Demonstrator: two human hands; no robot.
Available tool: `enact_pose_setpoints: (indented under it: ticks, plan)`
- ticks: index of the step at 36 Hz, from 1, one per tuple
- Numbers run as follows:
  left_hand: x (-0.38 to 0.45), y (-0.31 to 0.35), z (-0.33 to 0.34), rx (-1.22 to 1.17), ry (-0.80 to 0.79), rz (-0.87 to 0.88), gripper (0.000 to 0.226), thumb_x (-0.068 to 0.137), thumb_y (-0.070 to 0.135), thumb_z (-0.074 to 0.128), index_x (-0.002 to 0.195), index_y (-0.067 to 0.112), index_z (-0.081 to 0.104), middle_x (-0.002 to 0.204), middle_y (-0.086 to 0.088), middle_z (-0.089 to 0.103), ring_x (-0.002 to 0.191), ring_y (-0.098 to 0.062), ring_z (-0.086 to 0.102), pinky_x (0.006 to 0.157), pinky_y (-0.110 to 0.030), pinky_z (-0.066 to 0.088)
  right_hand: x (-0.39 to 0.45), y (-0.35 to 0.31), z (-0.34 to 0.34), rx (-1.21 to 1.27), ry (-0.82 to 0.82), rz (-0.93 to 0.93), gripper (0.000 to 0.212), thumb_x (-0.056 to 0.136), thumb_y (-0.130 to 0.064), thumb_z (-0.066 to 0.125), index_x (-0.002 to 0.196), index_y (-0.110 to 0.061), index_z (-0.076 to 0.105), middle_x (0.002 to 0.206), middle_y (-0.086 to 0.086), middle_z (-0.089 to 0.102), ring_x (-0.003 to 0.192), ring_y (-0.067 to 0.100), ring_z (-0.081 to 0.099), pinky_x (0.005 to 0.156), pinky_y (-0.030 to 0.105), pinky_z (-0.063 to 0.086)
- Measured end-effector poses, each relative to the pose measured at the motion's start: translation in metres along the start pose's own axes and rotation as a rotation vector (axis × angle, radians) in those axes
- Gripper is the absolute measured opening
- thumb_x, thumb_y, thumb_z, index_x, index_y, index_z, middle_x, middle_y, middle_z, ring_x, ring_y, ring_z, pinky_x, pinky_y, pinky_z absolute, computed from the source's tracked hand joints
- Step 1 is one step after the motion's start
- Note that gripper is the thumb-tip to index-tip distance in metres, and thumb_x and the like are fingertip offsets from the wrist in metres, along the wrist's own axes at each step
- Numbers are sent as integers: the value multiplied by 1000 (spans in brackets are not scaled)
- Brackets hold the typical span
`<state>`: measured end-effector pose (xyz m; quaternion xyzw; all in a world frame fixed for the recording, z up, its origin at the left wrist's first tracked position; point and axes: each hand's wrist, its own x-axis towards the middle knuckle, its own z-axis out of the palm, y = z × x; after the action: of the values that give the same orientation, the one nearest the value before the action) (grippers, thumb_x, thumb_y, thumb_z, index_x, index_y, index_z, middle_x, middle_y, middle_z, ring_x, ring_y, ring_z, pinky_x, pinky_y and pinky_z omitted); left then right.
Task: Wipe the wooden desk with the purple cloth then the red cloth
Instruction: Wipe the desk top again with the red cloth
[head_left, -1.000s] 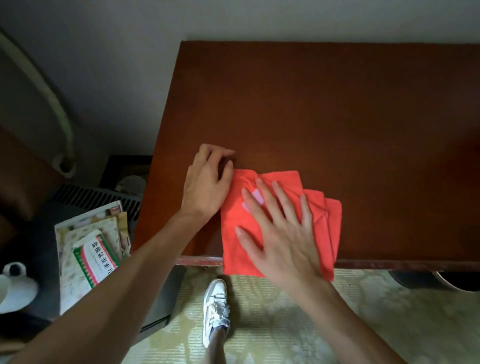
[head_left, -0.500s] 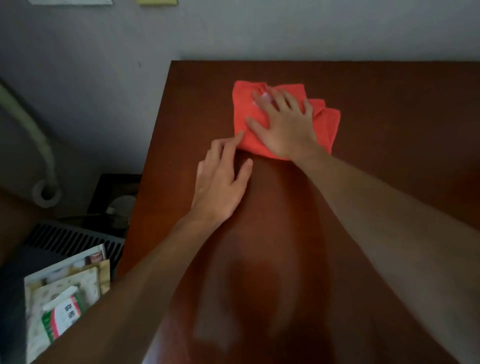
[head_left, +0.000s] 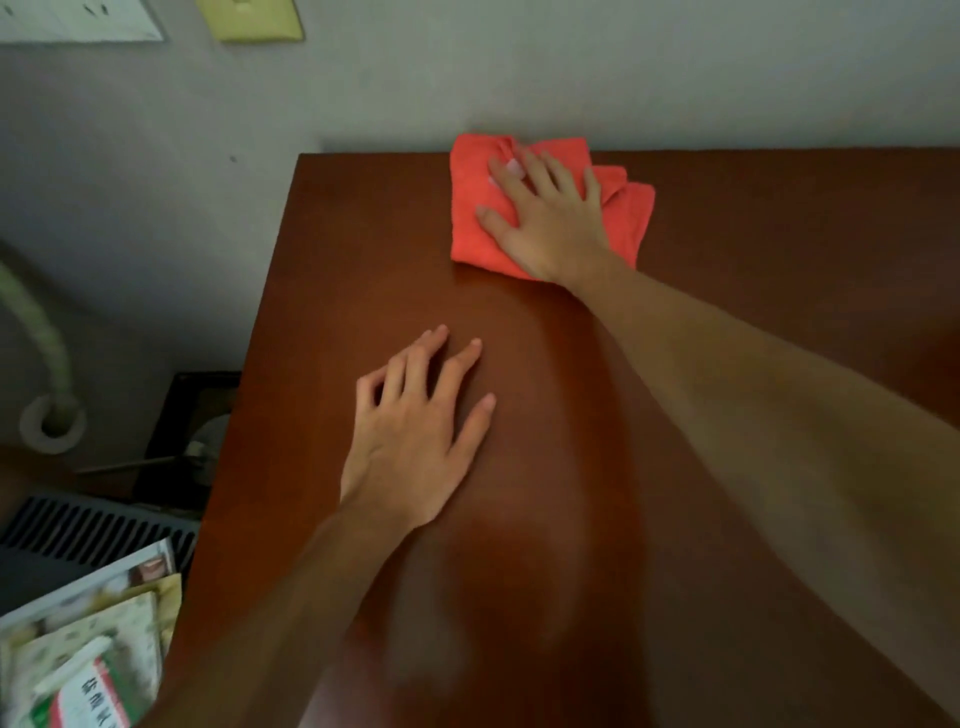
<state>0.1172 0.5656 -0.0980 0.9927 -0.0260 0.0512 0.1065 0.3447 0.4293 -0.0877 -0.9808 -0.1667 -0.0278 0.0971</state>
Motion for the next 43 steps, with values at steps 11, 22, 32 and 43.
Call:
enact_pose_setpoints:
  ticks: [11,22,32,43]
  plan:
    - [-4,9,-7,-96,4,-38,55,96,51,37,144,27,46,148,-6,40,135,-26,40,107,-44,27,-264,17,-25,32,22,-9,72,95,-66,26,160,-35,33,169,-3,27,155,24,26,124,58,12]
    - [-36,102,12,-106,18,-140,50,102,34,41,149,16,39,152,-11,36,142,-28,31,117,-46,18,-461,24,-42,-3,-48,-37,67,101,-68,30,161,-38,27,171,-7,18,159,17,12,124,57,15]
    - [-32,107,23,-7,6,-153,55,105,44,25,155,22,28,160,-13,26,152,-22,16,122,-45,8,-359,56,-35,-7,47,79,67,96,-69,27,158,-42,34,169,-6,28,155,19,23,123,55,16]
    - [-33,108,23,58,3,-133,62,102,54,20,154,22,32,159,-15,31,152,-24,21,122,-49,15,-104,107,-33,7,-15,112,68,100,-69,33,161,-41,23,171,-4,17,155,23,17,124,57,9]
